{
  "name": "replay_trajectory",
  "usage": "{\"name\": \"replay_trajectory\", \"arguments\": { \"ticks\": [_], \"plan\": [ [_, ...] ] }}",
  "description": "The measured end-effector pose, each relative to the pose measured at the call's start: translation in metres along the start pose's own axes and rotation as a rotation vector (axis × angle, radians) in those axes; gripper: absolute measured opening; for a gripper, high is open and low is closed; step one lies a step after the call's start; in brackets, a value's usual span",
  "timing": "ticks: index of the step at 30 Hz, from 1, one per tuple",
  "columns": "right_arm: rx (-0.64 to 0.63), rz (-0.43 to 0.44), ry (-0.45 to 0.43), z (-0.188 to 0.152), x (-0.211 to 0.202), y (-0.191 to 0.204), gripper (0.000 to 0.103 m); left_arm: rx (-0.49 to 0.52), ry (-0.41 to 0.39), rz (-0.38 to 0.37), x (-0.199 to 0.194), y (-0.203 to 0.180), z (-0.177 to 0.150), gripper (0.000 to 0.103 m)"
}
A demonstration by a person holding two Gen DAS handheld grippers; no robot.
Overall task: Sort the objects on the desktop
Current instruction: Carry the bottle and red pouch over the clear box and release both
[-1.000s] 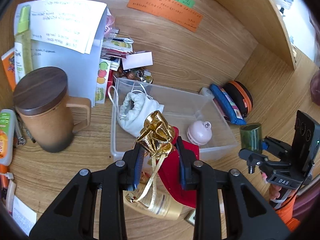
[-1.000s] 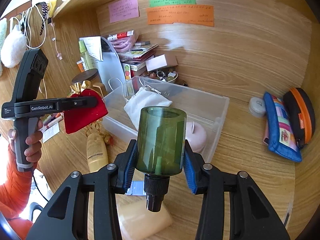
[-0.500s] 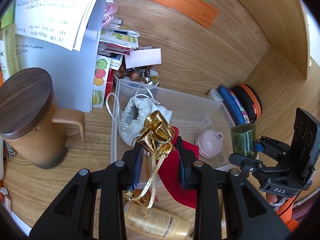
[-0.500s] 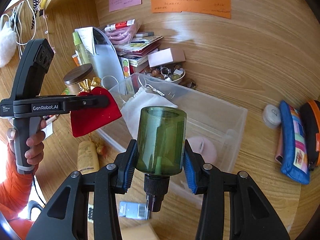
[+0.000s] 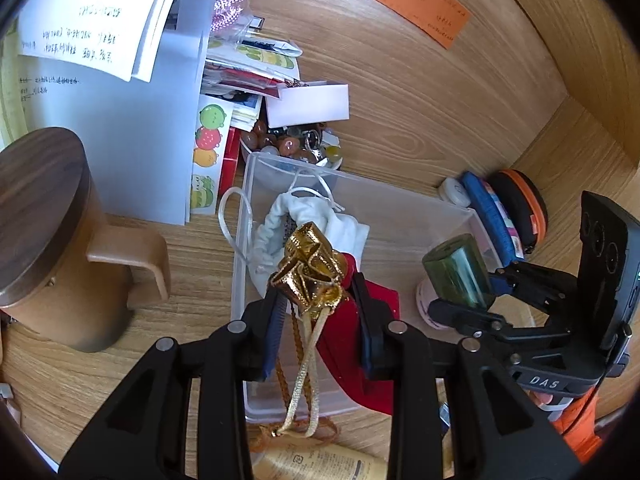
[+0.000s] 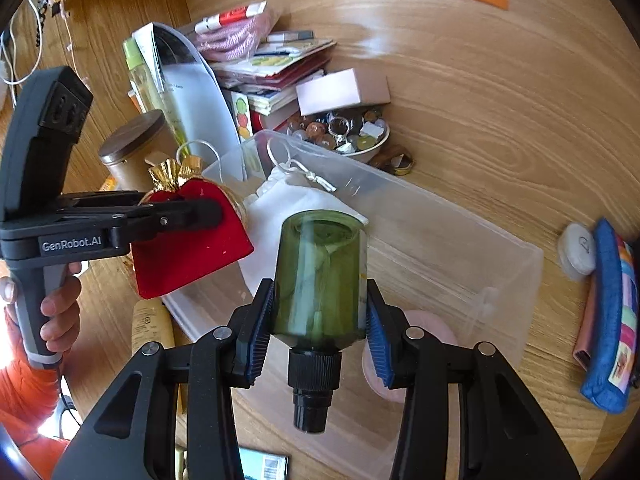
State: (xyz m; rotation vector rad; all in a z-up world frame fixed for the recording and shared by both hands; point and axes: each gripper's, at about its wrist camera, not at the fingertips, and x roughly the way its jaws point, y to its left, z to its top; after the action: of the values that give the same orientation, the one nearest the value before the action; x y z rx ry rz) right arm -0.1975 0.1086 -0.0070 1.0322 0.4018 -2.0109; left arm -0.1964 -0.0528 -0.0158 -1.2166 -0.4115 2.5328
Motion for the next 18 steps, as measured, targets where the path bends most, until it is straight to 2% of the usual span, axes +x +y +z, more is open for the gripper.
{"name": "replay_trajectory", "arguments": {
  "ticks": [5, 10, 18],
  "plan": [
    [-0.016, 0.0, 0.028, 0.005, 0.012, 0.002, 0.038, 0.03, -0.012, 0.076, 0.002, -0.01, -0.001, 0.034],
    [-0.032, 0.003, 0.045, 0.007, 0.019, 0.005, 0.038, 0.086, -0.019, 0.128, 0.006, -0.024, -0.005, 0.049],
    [-0.05, -0.013, 0.079, 0.008, 0.033, 0.012, 0.038, 0.099, -0.007, 0.144, 0.008, -0.03, -0.007, 0.06]
  ]
}}
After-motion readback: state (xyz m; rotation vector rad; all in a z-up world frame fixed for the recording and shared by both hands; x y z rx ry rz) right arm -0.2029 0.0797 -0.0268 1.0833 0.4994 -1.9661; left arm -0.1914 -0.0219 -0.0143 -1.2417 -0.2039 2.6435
